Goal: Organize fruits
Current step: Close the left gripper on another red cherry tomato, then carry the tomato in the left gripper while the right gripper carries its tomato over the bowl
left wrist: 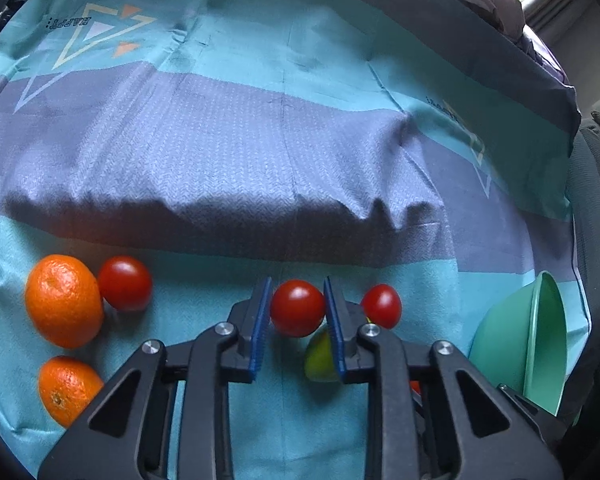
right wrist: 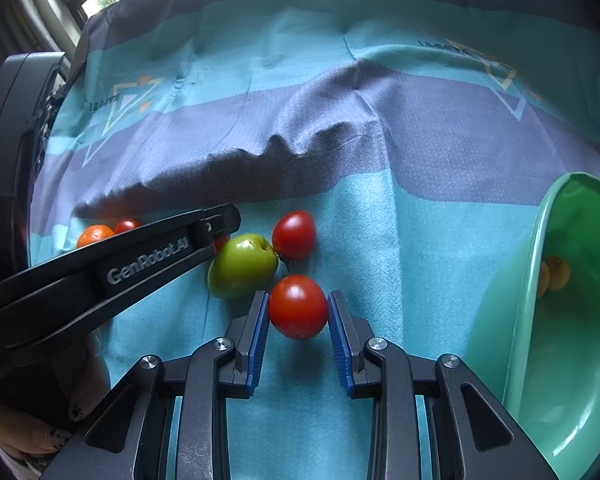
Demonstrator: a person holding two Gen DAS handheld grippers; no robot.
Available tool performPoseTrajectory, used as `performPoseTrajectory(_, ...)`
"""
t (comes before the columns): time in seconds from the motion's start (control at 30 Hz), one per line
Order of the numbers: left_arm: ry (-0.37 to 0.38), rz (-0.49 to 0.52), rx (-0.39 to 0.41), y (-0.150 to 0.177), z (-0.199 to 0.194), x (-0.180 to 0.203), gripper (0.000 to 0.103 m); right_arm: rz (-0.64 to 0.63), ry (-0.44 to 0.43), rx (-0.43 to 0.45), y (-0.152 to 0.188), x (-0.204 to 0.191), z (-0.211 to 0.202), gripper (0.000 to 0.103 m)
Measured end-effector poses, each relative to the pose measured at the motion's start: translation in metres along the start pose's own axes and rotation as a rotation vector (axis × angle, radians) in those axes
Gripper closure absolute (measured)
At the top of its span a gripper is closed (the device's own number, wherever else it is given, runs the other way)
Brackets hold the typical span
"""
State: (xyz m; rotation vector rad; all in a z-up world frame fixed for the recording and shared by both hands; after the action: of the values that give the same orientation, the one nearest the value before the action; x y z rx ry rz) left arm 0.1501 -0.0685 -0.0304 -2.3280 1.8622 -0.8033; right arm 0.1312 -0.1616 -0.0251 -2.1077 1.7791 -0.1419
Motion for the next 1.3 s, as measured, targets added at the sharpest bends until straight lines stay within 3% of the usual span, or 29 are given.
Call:
performPoseTrajectory(0.37, -0.021, 0.076, 0.185, 0.02, -0.078, 0.016, 0.077, 0.033, -0.079, 0.105, -0.006, 0.005, -0.043, 0.071)
performPoseTrajectory(0.77, 0.065, 0.12, 0.296, 0.052, -0.137, 0.049, 0.077, 0.048, -0.155, 0.243, -0.007, 0.009, -0.097, 0.071)
performPoseTrajectory(1.07, 0.117, 0.186, 0.332, 0.069, -0.151, 0.08, 0.077, 0.076, -0.135, 0.375, -0.001, 0.03, -0.143, 0.071)
performPoseTrajectory(1.3, 0.127, 0.243, 0.324, 0.074, -0.142, 0.111, 0.077, 0.095, -0.116, 0.407, 0.003, 0.052, -0.155, 0.071)
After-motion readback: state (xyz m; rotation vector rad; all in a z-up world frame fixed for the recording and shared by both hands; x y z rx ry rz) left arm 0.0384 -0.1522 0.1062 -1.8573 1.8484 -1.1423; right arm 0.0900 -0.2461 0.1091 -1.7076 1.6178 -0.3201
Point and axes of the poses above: each gripper's, at about its wrist camera, not at the fingertips, and z roughly the way its jaws point, x to its right, y to its underside, the point moved 7 cm from there along z, roughly the way its jaws point, and after that the axes turned 3 degrees about -x, right-handed, at the moved point
